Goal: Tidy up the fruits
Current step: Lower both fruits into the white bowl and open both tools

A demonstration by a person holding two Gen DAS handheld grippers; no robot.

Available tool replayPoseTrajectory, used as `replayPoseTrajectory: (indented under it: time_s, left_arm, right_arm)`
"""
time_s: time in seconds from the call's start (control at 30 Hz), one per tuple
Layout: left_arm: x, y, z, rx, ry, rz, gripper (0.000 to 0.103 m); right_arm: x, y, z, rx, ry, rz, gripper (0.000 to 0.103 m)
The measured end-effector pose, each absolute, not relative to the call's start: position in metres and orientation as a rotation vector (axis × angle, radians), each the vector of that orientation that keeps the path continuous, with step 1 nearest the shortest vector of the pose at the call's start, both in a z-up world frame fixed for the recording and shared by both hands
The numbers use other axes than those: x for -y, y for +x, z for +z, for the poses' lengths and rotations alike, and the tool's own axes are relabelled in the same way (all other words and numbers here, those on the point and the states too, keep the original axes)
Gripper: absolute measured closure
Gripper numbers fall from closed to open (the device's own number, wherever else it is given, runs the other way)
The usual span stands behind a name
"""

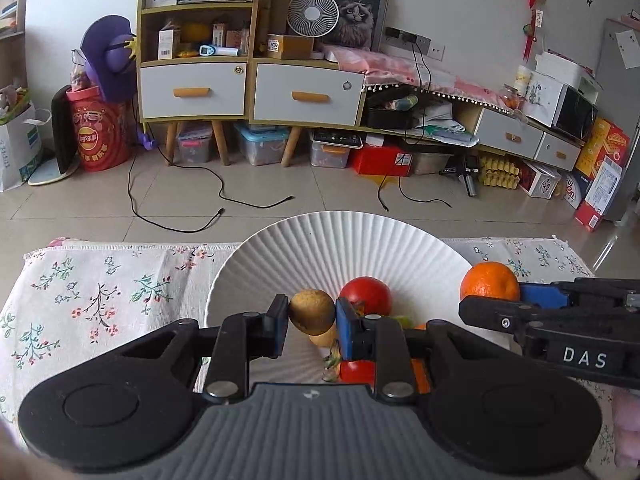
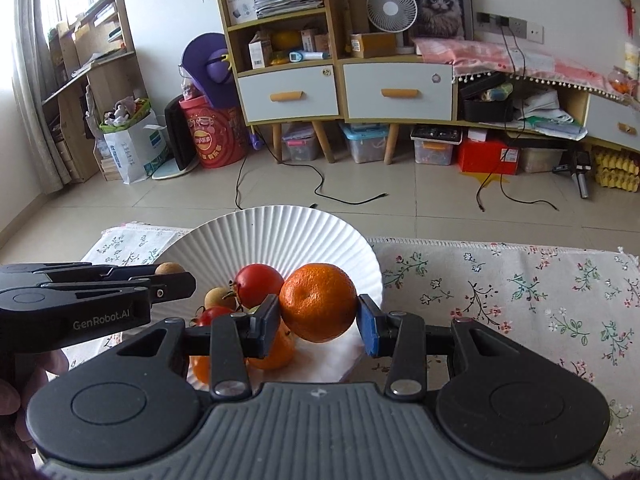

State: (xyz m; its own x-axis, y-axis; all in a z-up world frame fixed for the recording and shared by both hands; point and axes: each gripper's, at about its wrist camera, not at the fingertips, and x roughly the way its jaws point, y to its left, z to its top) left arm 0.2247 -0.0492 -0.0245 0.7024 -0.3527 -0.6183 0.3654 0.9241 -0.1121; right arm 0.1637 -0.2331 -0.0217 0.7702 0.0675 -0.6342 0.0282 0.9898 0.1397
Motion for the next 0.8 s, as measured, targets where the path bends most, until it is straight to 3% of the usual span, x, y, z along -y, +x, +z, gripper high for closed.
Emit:
replayPoseTrajectory:
  time_s: [0.57, 0.8]
  left_arm:
    - [0.053, 0.244, -0.033, -0.755, -0.028, -0.403, 0.082]
    - [0.050, 0.242, -0.024, -0.752, -0.018, -0.391, 0.072]
  right_arm:
    - [0.230, 0.175, -0.027, -0.708, 0.155, 0.053, 0.064]
    - [0.232, 0.172, -0.017, -0.688, 0.170, 0.056, 0.057]
